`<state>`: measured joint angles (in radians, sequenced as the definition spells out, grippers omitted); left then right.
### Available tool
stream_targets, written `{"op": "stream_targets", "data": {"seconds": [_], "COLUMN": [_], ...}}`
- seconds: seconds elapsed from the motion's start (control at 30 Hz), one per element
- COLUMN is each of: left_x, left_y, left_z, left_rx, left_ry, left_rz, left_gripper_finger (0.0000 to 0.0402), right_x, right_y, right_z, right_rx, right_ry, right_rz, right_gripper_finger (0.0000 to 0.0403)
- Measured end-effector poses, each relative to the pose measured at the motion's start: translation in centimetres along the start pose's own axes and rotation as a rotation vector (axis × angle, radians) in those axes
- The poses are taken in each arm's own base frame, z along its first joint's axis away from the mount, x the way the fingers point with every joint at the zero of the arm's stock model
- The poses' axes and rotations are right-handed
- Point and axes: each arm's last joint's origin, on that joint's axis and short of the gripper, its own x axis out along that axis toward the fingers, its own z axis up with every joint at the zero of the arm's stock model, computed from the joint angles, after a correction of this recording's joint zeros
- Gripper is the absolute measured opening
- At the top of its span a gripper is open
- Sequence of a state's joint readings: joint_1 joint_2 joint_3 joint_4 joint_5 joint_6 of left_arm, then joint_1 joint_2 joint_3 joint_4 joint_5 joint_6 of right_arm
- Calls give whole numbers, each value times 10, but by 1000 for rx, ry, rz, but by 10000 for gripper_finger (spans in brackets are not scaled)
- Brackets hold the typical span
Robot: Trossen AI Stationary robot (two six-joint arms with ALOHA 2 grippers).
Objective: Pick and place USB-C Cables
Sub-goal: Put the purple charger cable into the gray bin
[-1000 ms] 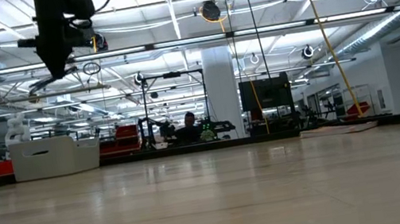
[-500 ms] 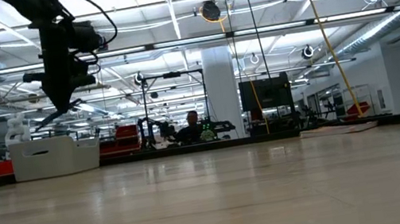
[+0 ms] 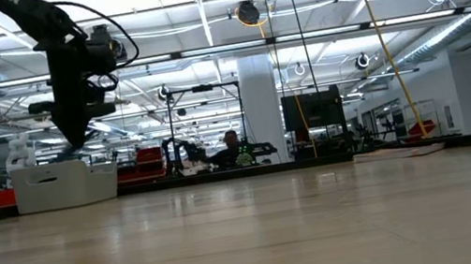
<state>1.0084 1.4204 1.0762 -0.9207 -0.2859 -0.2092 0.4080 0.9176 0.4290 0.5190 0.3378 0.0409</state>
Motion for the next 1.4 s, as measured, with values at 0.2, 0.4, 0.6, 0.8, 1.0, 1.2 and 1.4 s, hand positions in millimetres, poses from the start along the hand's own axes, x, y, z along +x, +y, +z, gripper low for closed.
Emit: {"op": "stream_targets", "data": {"seconds": [0.2, 0.4, 0.6, 0.8, 1.0, 1.2, 1.4], "left_x": [6, 15, 17, 30, 33, 33, 33], "left_y": [-1, -4, -5, -10, -11, -11, -11], "left_z": [-2, -9, -10, -9, -8, -7, -7], "left_rx": [-2, 23, 28, 35, 17, 14, 14], "left_ry": [-4, 13, 15, 59, 57, 50, 50], "left_rz": [-8, -23, -18, 20, 36, 36, 36], "left_gripper_finger": [26, 26, 26, 26, 29, 68, 97], "right_x": [0, 0, 0, 0, 0, 0, 0], "right_y": [0, 0, 0, 0, 0, 0, 0], "right_z": [0, 0, 1, 2, 2, 2, 2], "right_rx": [0, 1, 4, 8, 10, 7, 7], "right_ry": [0, -3, -11, -22, -20, -20, -20], "right_rz": [0, 0, 0, 3, 4, 5, 5], "right_gripper_finger": [160, 160, 160, 160, 160, 160, 160]}}
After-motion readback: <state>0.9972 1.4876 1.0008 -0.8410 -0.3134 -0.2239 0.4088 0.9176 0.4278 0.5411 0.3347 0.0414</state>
